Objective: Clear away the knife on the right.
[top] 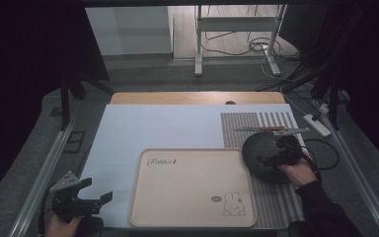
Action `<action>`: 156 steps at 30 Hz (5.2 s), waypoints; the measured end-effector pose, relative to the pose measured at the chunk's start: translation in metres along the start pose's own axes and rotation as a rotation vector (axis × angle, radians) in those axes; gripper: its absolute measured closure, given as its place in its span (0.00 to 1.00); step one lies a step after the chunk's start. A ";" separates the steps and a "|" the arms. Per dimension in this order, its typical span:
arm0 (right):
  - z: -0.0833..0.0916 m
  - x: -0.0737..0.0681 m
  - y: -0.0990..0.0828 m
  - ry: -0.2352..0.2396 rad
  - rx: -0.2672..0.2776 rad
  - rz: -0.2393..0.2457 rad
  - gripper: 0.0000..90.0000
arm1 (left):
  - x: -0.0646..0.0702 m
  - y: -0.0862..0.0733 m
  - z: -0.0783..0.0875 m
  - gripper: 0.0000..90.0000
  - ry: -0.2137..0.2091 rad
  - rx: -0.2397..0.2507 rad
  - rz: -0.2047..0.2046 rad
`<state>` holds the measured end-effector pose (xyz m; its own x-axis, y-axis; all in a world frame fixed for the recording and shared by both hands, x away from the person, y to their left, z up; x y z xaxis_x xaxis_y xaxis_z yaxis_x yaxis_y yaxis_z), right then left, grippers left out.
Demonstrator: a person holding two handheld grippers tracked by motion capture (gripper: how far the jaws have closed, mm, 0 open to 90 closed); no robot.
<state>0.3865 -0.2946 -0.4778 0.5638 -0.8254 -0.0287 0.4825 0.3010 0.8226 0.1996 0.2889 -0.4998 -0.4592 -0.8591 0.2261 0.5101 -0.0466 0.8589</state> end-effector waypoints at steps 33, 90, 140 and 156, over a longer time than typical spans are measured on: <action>-0.059 0.054 0.026 -0.053 -0.050 -0.064 0.00 | 0.000 0.000 -0.001 0.01 0.001 -0.005 -0.002; -0.091 0.146 0.022 -0.182 -0.199 -0.134 0.99 | 0.002 0.000 -0.003 0.02 0.010 -0.030 -0.020; -0.135 0.092 0.042 -0.116 -0.300 -0.095 0.00 | 0.003 0.000 -0.004 0.02 0.016 -0.040 -0.032; -0.112 0.120 0.036 -0.103 -0.259 -0.052 0.85 | 0.003 0.000 -0.004 0.02 0.018 -0.040 -0.032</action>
<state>0.5464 -0.3292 -0.5150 0.4695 -0.8830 0.0019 0.6716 0.3585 0.6484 0.2007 0.2841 -0.5006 -0.4623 -0.8661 0.1902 0.5243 -0.0941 0.8463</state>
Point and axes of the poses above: each handheld gripper's, and its own axes: z roughly backward along the jaws, y roughly out of its top, x roughly to its right, the point moved 2 cm from there along -z, roughly forward along the jaws, and after that the axes turned 13 degrees about x, right-handed, at the moved point
